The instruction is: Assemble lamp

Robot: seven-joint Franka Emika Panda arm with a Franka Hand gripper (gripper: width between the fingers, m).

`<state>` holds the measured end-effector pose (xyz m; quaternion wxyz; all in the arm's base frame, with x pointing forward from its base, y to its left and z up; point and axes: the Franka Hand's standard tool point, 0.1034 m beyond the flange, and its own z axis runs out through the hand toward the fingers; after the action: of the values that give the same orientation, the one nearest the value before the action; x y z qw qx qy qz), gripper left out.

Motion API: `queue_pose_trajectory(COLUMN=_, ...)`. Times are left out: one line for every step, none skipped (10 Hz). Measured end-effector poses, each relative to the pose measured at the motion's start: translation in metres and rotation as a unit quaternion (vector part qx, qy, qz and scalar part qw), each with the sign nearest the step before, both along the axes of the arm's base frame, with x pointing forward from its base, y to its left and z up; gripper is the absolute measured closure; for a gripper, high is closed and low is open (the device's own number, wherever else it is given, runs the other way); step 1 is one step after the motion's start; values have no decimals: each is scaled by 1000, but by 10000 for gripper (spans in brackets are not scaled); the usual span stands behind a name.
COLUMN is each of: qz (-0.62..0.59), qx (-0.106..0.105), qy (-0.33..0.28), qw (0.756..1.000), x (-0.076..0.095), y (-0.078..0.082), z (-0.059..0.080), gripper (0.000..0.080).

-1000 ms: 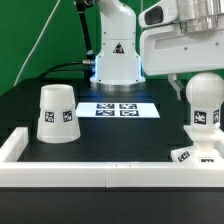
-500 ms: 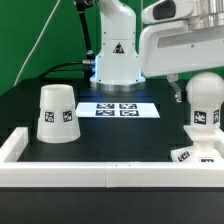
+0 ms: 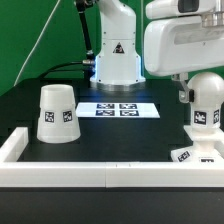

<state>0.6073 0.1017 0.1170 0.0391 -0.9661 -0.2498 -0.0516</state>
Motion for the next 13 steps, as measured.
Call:
queue_pose_trajectory(qz=36, qx=-4, qy=-4, qw=999, x=0, y=-1, z=0, gripper=101)
queue_pose_trajectory(qz=69, qx=-7, qy=-7, qw=998, x=0, y=-1, z=0, gripper=101)
queue_pose_trajectory(qz=120, qx=-15, qy=-13, qw=993, x=0, y=-2, z=0, gripper=101)
queue_pose_trajectory(qz=187, qx=-27, qy=-23, qw=982, x=2, y=-1, z=0, gripper=101)
queue_pose_trajectory(qz=249, qx=-38, qy=-30, qw=967, x=2, y=1, z=1, gripper=101)
queue_pose_trajectory(qz=304, qx=-47, qy=-33, qw=951, x=2, y=2, z=1, gripper=101)
queue_pose_trajectory(qz=349, qx=-58, qy=-34, qw=935, x=3, y=1, z=1, gripper=101)
queue_pose_trajectory(qz=393, qx=-70, qy=-34, qw=916, x=4, y=1, z=1, gripper=101)
queue_pose_trajectory(qz=454, qx=-85, qy=-36, qw=886, x=5, y=1, z=1, gripper=101)
queue_pose_trajectory(qz=455, qx=-86, qy=-38, qw=886, x=5, y=0, z=0, gripper=101)
queue_pose_trajectory(qz=454, qx=-86, qy=-37, qw=886, x=5, y=-1, z=0, gripper=101)
queue_pose_trajectory(qz=453, qx=-86, qy=-37, qw=887, x=5, y=-1, z=0, gripper=227)
queue_pose_trajectory(qz=453, qx=-86, qy=-37, qw=887, x=5, y=-1, z=0, gripper=223)
